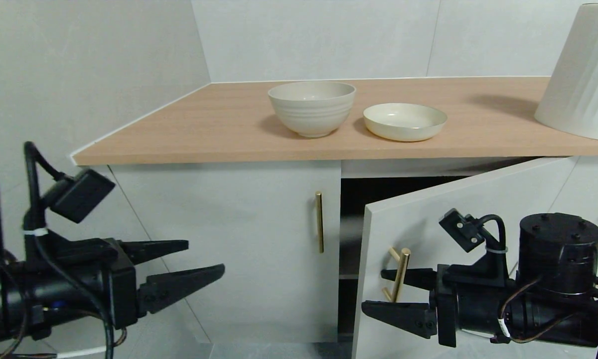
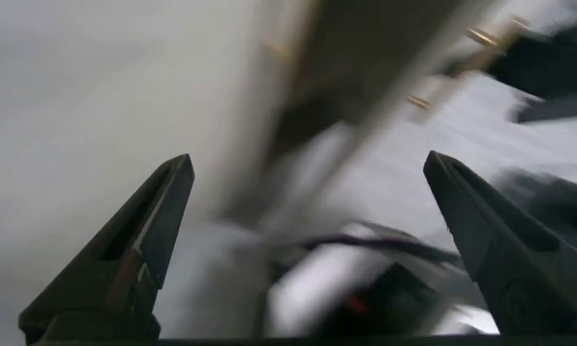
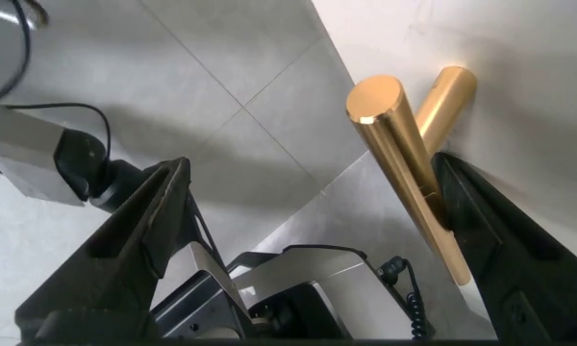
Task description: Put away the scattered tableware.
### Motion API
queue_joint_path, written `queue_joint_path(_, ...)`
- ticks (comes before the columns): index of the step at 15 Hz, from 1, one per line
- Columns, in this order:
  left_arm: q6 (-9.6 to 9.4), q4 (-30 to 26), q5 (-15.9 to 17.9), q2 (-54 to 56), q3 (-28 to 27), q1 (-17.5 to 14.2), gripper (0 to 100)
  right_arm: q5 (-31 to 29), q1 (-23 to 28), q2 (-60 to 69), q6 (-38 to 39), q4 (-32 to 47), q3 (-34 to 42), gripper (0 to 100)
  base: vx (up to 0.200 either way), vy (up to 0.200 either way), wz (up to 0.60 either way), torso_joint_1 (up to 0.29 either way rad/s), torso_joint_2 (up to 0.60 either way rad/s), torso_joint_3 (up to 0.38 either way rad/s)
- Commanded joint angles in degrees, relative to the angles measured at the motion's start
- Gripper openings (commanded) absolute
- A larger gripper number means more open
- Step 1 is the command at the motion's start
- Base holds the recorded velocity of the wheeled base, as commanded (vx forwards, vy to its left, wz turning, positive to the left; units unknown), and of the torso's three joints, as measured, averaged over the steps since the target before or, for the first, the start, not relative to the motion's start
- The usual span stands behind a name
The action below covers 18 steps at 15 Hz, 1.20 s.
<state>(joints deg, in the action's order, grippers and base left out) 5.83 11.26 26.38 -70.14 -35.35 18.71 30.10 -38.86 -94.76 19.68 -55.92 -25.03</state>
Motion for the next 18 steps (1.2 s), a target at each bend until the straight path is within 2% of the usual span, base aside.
queue_joint_path(1,2.87,0.6,0.0,-7.2,0.5,9.1,100,0.0,-0.1,-0.1,0.0,0.0,0.0,100,0.000,0.000,0.00,0.000,0.00,0.000)
queue_joint_path(3,2.96,2.1,-0.2,-10.1,0.6,10.6,100,0.0,-0.2,-0.1,0.0,0.0,0.0,100,0.000,0.000,0.00,0.000,0.00,0.000)
queue_joint_path(4,3.49,3.9,-0.3,-12.0,0.7,10.7,100,0.0,-0.4,-0.3,0.0,0.0,0.1,100,0.000,0.000,0.00,0.000,0.00,0.000)
queue_joint_path(7,5.95,4.6,-0.2,-12.2,0.5,11.4,100,0.0,-0.4,-0.4,0.0,0.0,0.1,100,0.000,0.000,0.00,0.000,0.00,0.000)
queue_joint_path(8,5.95,4.6,-0.2,-12.2,0.5,11.4,100,0.0,-0.4,-0.4,0.0,0.0,0.1,100,0.000,0.000,0.00,0.000,0.00,0.000)
queue_joint_path(9,5.95,4.6,-0.2,-12.4,0.3,11.5,0,0.0,-0.4,-0.4,0.0,0.0,0.1,100,0.000,0.000,0.00,0.000,0.00,0.000)
queue_joint_path(11,5.86,6.1,-0.2,-12.7,0.0,11.5,0,0.0,-0.4,-0.4,0.0,0.0,0.1,100,0.000,0.000,0.00,0.000,0.00,0.000)
queue_joint_path(13,5.86,11.1,-0.5,-14.1,-0.9,11.7,0,0.0,-0.4,-0.5,0.0,0.0,0.0,100,0.000,0.000,0.00,0.000,0.00,0.000)
queue_joint_path(16,5.95,14.8,-3.9,-18.4,-3.9,12.1,0,0.0,-0.6,-0.7,0.0,-0.1,0.0,100,0.000,0.000,0.00,0.000,0.00,0.000)
queue_joint_path(18,5.77,20.1,-3.4,-23.3,-5.1,12.3,0,-0.1,-0.6,-0.8,0.0,-0.1,0.0,100,0.000,0.000,0.00,0.000,0.00,0.000)
